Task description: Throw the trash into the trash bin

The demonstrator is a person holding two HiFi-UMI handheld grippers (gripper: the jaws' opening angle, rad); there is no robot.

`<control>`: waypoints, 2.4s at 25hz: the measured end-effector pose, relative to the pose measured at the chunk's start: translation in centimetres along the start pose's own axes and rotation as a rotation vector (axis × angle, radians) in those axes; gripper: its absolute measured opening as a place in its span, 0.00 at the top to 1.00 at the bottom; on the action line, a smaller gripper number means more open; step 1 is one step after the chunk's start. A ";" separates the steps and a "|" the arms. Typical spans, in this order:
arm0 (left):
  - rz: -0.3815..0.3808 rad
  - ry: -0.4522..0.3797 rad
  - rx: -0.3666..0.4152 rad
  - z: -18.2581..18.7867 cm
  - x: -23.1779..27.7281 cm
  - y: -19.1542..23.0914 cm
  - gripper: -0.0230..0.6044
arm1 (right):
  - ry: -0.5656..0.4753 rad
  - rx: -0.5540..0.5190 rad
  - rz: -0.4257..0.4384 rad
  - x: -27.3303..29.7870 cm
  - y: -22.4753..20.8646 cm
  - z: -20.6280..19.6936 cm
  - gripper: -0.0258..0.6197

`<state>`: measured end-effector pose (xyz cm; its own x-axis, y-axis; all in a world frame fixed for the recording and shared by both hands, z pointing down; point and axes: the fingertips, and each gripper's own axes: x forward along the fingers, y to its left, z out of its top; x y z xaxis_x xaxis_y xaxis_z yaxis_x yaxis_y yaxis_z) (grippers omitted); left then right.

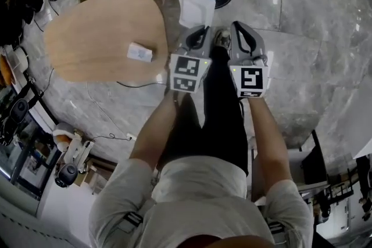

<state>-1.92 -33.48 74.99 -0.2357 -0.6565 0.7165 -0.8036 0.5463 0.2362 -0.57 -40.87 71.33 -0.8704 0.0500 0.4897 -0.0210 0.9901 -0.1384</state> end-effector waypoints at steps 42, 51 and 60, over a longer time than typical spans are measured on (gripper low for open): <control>0.021 0.219 0.027 -14.2 25.6 8.4 0.73 | 0.171 0.202 -0.022 10.1 -5.7 -14.4 0.95; 0.057 0.008 -0.008 -3.0 15.5 6.6 0.93 | 0.091 0.236 -0.044 7.3 -3.9 -5.7 0.95; 0.154 -0.156 -0.090 9.3 0.0 3.5 0.93 | -0.048 0.151 0.061 1.8 0.3 10.0 0.95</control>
<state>-9.84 -36.37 69.70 -0.4389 -0.6304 0.6402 -0.7013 0.6858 0.1945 -7.02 -41.78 63.55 -0.8949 0.0999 0.4349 -0.0375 0.9543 -0.2965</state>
